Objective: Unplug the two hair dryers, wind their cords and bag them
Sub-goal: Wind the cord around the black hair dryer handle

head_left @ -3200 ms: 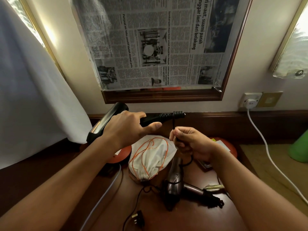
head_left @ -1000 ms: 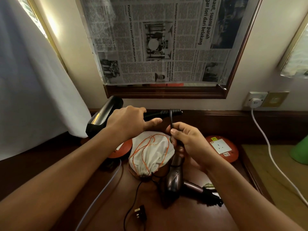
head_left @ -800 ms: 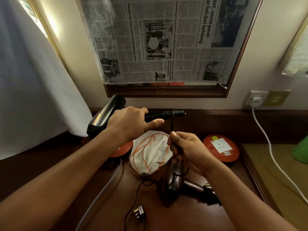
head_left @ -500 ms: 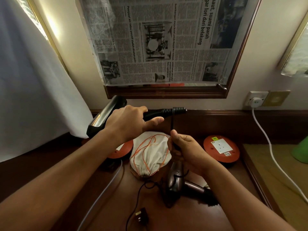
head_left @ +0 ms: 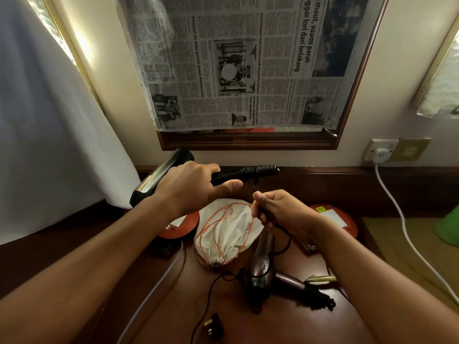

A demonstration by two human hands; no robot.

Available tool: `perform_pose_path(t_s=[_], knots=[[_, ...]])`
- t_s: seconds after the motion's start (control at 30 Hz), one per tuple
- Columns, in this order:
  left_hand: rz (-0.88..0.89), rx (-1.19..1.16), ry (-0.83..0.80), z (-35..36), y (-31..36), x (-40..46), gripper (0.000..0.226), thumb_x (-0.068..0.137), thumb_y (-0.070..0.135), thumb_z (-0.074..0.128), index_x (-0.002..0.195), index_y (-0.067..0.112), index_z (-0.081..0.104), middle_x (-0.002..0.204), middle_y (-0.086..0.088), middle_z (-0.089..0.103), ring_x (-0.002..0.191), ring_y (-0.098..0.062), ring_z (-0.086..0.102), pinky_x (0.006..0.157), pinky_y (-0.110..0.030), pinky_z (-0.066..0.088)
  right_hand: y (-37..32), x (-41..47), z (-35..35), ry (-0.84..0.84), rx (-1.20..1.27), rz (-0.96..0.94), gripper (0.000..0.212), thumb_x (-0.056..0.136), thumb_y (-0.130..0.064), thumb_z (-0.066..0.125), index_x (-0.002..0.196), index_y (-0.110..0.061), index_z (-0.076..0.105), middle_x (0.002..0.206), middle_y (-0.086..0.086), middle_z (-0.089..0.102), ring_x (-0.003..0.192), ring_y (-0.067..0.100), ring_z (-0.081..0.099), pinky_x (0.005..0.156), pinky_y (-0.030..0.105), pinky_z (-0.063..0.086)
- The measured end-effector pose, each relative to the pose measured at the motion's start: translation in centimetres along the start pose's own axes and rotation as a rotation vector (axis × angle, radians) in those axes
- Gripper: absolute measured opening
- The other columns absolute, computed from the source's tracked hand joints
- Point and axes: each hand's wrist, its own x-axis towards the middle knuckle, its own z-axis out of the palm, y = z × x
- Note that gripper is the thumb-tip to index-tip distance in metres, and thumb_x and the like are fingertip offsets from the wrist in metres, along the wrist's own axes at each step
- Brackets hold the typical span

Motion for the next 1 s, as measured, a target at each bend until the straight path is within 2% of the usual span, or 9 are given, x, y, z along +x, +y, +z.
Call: perform_pose_path(t_s=[0.1, 0.23, 0.43, 0.6, 0.73, 0.8, 0.87, 0.93, 1.0], knots=[[0.019, -0.002, -0.006, -0.3, 0.3, -0.1, 0.08, 0.069, 0.093, 0.015, 0.093, 0.03, 0.059, 0.067, 0.011, 0.055, 0.067, -0.008, 0.057, 0.065, -0.034, 0.052, -0.9, 0.3, -0.7, 0.02, -0.102, 0.037, 0.052, 0.094, -0.048, 0.041, 0.069, -0.005, 0.057, 0.047, -0.001, 0.035, 0.038, 0.008, 0.031, 0.037, 0.018, 0.029], [0.043, 0.005, -0.032, -0.7, 0.5, -0.3, 0.068, 0.072, 0.088, 0.021, 0.088, 0.033, 0.056, 0.069, 0.01, 0.057, 0.068, -0.009, 0.059, 0.064, -0.033, 0.052, -1.7, 0.7, -1.9, -0.001, -0.075, 0.056, 0.048, 0.098, -0.041, 0.04, 0.066, -0.008, 0.052, 0.043, -0.006, 0.029, 0.038, 0.006, 0.023, 0.035, 0.016, 0.022], [0.075, 0.102, -0.059, -0.5, 0.9, -0.3, 0.079, 0.07, 0.087, 0.017, 0.101, 0.027, 0.058, 0.069, 0.01, 0.054, 0.066, -0.008, 0.056, 0.058, -0.029, 0.047, -2.8, 1.2, -3.9, 0.009, -0.131, 0.057, 0.03, 0.097, -0.009, 0.044, 0.072, -0.008, 0.059, 0.049, 0.0, 0.033, 0.037, 0.008, 0.027, 0.035, 0.017, 0.021], [0.131, 0.238, -0.11, 0.3, 1.3, -0.4, 0.078, 0.07, 0.088, 0.017, 0.102, 0.028, 0.055, 0.067, 0.01, 0.054, 0.058, -0.003, 0.048, 0.048, -0.024, 0.029, -3.9, 1.4, -6.0, -0.007, -0.091, 0.032, 0.021, 0.082, -0.026, 0.064, 0.082, -0.005, 0.066, 0.055, 0.005, 0.04, 0.039, 0.006, 0.03, 0.035, 0.016, 0.022], [0.139, 0.31, -0.15, 1.0, 1.4, -0.3, 0.083, 0.071, 0.089, 0.016, 0.107, 0.025, 0.056, 0.066, 0.01, 0.052, 0.058, -0.006, 0.048, 0.051, -0.026, 0.034, -5.5, 1.2, -6.7, 0.019, -0.22, -0.009, 0.029, 0.072, -0.025, 0.07, 0.087, 0.0, 0.07, 0.055, 0.005, 0.044, 0.042, 0.007, 0.032, 0.039, 0.017, 0.022], [0.122, 0.333, -0.175, 1.2, 1.6, -0.1, 0.083, 0.074, 0.088, 0.019, 0.11, 0.023, 0.056, 0.065, 0.01, 0.049, 0.058, -0.007, 0.048, 0.052, -0.027, 0.036, -6.2, 1.0, -6.7, 0.049, -0.278, -0.038, 0.027, 0.069, -0.026, 0.074, 0.085, -0.005, 0.073, 0.059, 0.01, 0.045, 0.044, 0.011, 0.033, 0.04, 0.019, 0.024], [0.096, 0.352, -0.191, 1.5, 1.8, 0.0, 0.081, 0.076, 0.087, 0.022, 0.11, 0.022, 0.057, 0.064, 0.009, 0.049, 0.056, -0.006, 0.048, 0.051, -0.026, 0.039, -6.8, 0.9, -6.5, 0.081, -0.366, -0.08, 0.015, 0.07, -0.025, 0.077, 0.08, -0.013, 0.076, 0.067, 0.015, 0.057, 0.05, 0.018, 0.043, 0.043, 0.02, 0.033], [0.073, 0.364, -0.214, 2.0, 1.8, 0.2, 0.078, 0.076, 0.086, 0.025, 0.106, 0.022, 0.057, 0.064, 0.007, 0.053, 0.055, -0.006, 0.051, 0.051, -0.025, 0.045, -7.2, 0.6, -6.1, 0.113, -0.513, -0.145, 0.006, 0.075, -0.021, 0.077, 0.08, -0.018, 0.077, 0.078, 0.006, 0.071, 0.065, 0.017, 0.061, 0.059, 0.023, 0.048], [0.05, 0.367, -0.237, 2.6, 1.9, 0.5, 0.075, 0.075, 0.086, 0.027, 0.099, 0.022, 0.057, 0.064, 0.007, 0.055, 0.054, -0.007, 0.055, 0.052, -0.025, 0.049, -7.7, 0.2, -5.3, 0.14, -0.643, -0.192, 0.005, 0.079, -0.019, 0.076, 0.083, -0.018, 0.078, 0.081, -0.002, 0.074, 0.076, 0.008, 0.067, 0.07, 0.021, 0.051]])
